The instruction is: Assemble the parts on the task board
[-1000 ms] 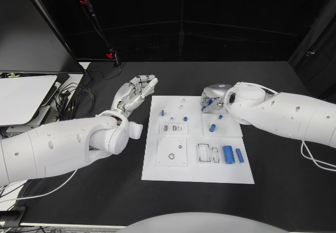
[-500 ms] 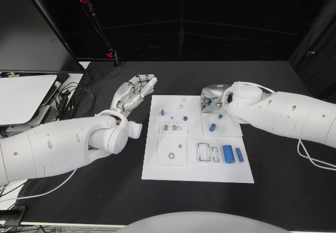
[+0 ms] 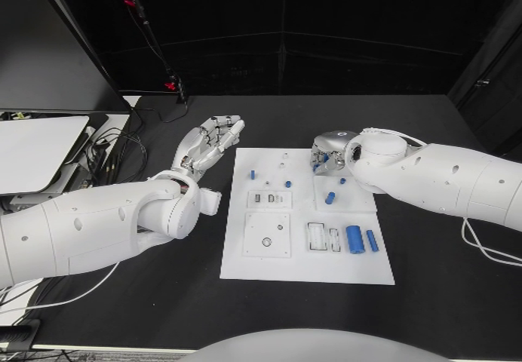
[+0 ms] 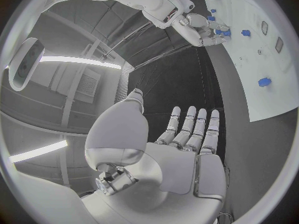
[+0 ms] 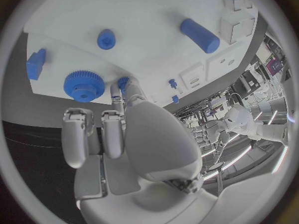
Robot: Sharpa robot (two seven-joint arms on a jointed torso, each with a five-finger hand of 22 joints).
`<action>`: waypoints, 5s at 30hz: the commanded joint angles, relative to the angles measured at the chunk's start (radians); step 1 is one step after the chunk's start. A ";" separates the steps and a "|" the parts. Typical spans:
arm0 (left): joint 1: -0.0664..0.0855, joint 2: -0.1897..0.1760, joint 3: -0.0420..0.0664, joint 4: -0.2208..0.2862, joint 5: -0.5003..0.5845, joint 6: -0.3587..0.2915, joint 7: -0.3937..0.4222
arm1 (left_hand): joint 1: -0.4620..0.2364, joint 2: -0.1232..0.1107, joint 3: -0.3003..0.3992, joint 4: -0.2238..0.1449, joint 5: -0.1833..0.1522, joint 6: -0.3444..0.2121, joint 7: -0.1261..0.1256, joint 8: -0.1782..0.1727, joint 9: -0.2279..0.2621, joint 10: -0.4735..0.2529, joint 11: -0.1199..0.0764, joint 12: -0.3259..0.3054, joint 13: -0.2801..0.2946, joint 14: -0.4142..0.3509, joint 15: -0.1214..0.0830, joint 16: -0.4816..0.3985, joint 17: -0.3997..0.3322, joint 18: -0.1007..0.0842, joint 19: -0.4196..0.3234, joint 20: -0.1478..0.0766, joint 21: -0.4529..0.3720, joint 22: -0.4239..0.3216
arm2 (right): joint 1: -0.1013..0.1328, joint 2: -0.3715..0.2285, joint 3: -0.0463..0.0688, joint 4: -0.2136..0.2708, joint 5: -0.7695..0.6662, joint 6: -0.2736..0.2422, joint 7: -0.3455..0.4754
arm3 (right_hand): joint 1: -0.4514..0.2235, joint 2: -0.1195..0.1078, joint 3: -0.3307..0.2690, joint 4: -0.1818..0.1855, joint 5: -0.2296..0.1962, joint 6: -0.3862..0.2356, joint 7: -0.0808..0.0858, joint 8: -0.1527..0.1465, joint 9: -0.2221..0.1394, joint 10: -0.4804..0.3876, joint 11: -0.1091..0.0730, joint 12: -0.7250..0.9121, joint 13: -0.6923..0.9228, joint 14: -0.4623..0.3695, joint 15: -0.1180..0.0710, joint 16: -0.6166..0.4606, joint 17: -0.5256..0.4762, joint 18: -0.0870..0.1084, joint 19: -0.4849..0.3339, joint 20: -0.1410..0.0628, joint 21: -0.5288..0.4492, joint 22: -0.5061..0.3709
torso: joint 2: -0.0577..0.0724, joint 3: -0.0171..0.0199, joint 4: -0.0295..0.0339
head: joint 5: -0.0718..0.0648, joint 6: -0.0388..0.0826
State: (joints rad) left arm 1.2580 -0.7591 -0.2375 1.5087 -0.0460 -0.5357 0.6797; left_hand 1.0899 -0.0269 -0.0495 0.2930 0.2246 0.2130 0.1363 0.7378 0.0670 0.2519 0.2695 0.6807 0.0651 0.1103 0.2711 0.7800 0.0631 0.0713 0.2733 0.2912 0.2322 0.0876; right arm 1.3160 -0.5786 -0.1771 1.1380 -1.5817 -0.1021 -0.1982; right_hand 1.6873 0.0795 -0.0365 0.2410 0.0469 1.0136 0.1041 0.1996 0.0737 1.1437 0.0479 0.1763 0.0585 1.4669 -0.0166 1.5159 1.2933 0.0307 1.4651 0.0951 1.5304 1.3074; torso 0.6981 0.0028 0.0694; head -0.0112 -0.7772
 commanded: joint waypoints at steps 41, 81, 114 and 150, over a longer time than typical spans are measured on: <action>0.002 0.007 0.001 -0.007 -0.006 0.014 0.293 | 0.000 0.014 0.006 0.001 0.017 0.008 0.163 -0.007 -0.001 0.008 0.001 0.000 -0.001 0.003 0.001 -0.003 0.001 0.013 -0.005 -0.001 0.003 0.000 | 0.000 0.142 0.043 -0.147 0.083 -0.233 0.152 | 0.042 -0.020 0.047 0.015 0.001 0.045 0.015 -0.025 -0.004 0.048 0.016 -0.075 0.001 0.066 0.013 0.005 0.019 -0.012 0.063 0.008 0.011 0.178 | 0.005 0.0023 0.0077 | 0.023 0.027; 0.002 0.003 0.001 -0.007 -0.006 0.015 0.289 | 0.002 0.018 0.006 0.001 0.019 0.009 0.163 -0.008 -0.001 0.009 0.001 0.000 -0.001 0.004 0.001 -0.003 0.001 0.013 -0.006 -0.001 0.003 0.000 | -0.027 0.210 0.043 -0.221 0.017 -0.201 0.098 | 0.038 -0.030 0.059 0.028 0.001 0.036 0.020 -0.047 -0.007 0.048 0.022 -0.101 0.002 0.064 0.017 0.005 0.014 -0.011 0.061 0.013 0.009 0.174 | 0.003 0.0014 0.0052 | 0.029 0.008; 0.002 0.004 0.001 -0.009 -0.006 0.018 0.279 | 0.006 0.023 0.007 0.000 0.021 0.009 0.163 -0.009 -0.001 0.010 0.001 0.000 -0.001 0.004 0.001 -0.002 0.001 0.013 -0.006 -0.001 0.003 0.000 | -0.045 0.242 0.043 -0.269 0.025 -0.190 0.101 | 0.031 -0.040 0.068 0.040 0.001 0.019 0.019 -0.070 -0.009 0.031 0.023 -0.116 0.001 0.064 0.020 0.005 0.011 -0.010 0.058 0.016 0.007 0.170 | 0.003 0.0015 0.0054 | 0.033 0.003; 0.002 -0.002 0.001 -0.016 -0.006 0.019 0.269 | 0.013 0.037 0.007 0.000 0.025 0.010 0.163 -0.011 -0.002 0.010 0.001 0.000 -0.001 0.004 0.001 -0.002 0.001 0.012 -0.007 0.000 0.005 0.000 | -0.046 0.058 0.051 -0.058 0.427 -0.580 0.217 | -0.327 -0.150 0.065 0.045 0.000 -0.191 0.028 -0.114 0.002 -0.084 0.058 -0.061 0.016 -0.018 0.040 -0.113 -0.346 0.067 -0.133 0.039 -0.171 -0.199 | -0.001 -0.0003 0.0011 | 0.019 0.008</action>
State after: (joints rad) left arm 1.2581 -0.7599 -0.2376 1.4938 -0.0464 -0.5245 0.6801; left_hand 1.1008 -0.0009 -0.0496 0.2930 0.2452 0.2167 0.1399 0.7301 0.0662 0.2554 0.2729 0.6807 0.0651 0.1101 0.2709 0.7800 0.0631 0.0710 0.2733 0.2912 0.2321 0.0876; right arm 1.2631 -0.5004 -0.1315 1.0513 -1.3817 -0.5527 -0.0545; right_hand 1.3601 -0.0811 0.0259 0.2879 0.0462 0.8139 0.1291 0.0824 0.0748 1.0504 0.1083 0.1100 0.0732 1.4568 0.0276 1.4148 0.9745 0.0866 1.3476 0.1358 1.3733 1.1340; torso 0.6983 0.0032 0.0712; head 0.0114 -0.7725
